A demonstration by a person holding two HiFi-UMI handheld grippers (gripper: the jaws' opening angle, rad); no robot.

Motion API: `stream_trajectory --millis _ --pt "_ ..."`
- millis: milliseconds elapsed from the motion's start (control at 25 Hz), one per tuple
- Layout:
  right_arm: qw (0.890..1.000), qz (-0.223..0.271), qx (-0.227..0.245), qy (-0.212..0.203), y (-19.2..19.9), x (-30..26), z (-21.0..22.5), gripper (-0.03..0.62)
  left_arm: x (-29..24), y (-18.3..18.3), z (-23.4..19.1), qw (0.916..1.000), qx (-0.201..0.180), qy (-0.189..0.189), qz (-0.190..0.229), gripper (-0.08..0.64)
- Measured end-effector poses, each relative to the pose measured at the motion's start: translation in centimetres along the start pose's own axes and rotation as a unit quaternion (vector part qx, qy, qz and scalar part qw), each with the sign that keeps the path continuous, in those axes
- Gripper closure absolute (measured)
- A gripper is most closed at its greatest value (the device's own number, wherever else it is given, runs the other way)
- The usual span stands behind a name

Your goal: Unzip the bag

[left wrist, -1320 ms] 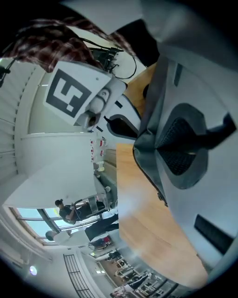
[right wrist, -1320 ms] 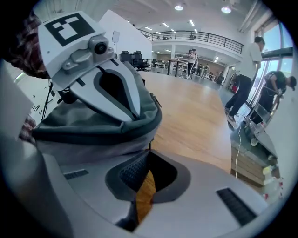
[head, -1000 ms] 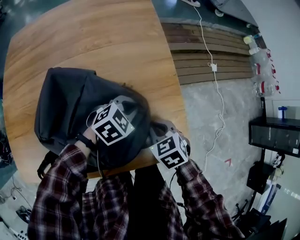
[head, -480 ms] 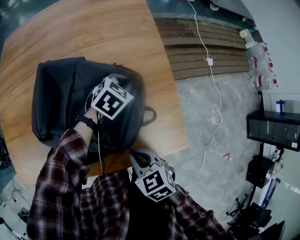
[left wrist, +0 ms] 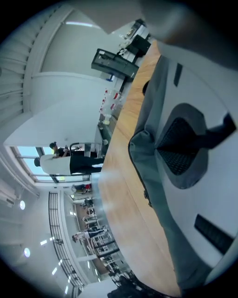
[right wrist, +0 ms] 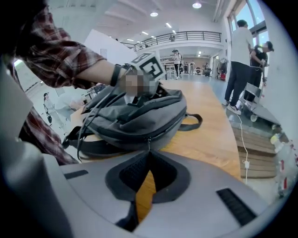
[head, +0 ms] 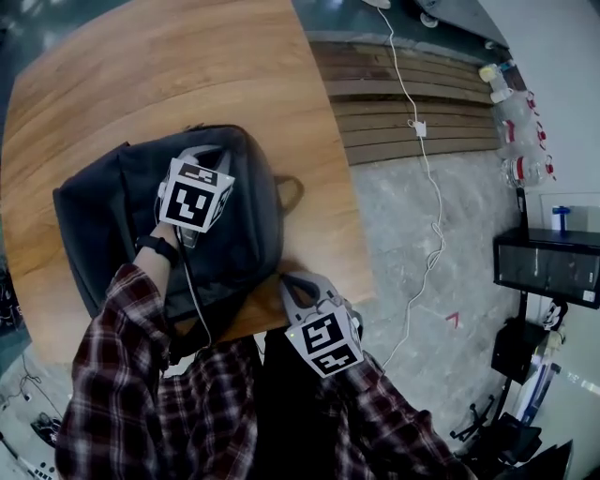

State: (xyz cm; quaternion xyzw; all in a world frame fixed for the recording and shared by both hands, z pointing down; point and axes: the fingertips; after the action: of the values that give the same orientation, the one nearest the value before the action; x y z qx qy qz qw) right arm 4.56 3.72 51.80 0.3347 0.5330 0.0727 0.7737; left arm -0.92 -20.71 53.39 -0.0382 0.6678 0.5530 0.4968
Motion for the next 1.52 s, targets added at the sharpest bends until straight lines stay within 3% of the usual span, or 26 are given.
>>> stream_trajectory --millis 200,320,480,680,960,1200,1320,1520 --pt "0.999 -0.003 0.052 0.014 -2.7 -1.5 3.2 0.581 3.4 3.3 -1.7 0.999 0.026 -0.036 0.008 0.551" --pt "0.993 -0.017 0.114 0.007 -4.6 -3.4 3.4 0.581 5.2 4.5 -1.9 0.9992 -0.004 -0.04 0.004 0.551" --pt "0.99 -0.015 0.137 0.006 -6.9 -5.6 3.7 0.581 7.3 6.6 -0.7 0.9977 -0.062 -0.023 -0.015 0.551" --pt "0.989 -0.014 0.149 0.005 -9.2 -7.4 4.2 0.581 9.4 8.2 0.6 0.9981 -0.058 -0.002 -0.022 0.551" --pt "0.991 -0.008 0.137 0.003 -10.0 -7.4 3.7 0.581 10.0 8.1 3.0 0.9983 -0.045 0.03 -0.019 0.551" --pt "0.997 -0.003 0.075 0.0 -8.5 -5.8 2.3 0.581 8.8 7.9 2.6 0.9994 -0.016 0.014 -0.027 0.551" --pt "0.998 -0.003 0.067 -0.003 -6.8 -4.7 0.7 0.581 8.2 7.5 2.3 0.9994 -0.016 -0.007 -0.029 0.551" --pt "0.998 -0.003 0.038 -0.041 -4.2 -2.8 -3.7 0.581 6.6 6.2 1.9 0.9993 -0.019 -0.005 -0.03 0.551"
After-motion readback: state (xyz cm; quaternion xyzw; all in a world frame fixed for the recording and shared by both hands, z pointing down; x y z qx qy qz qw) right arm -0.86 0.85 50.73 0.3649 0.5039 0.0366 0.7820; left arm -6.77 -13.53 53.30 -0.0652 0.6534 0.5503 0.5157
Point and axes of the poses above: the fingertips, and each gripper's own axes: x backward along the fingers, z to its right, y out of its underside, and after that the axes turned 11 degrees about -x, right-handed
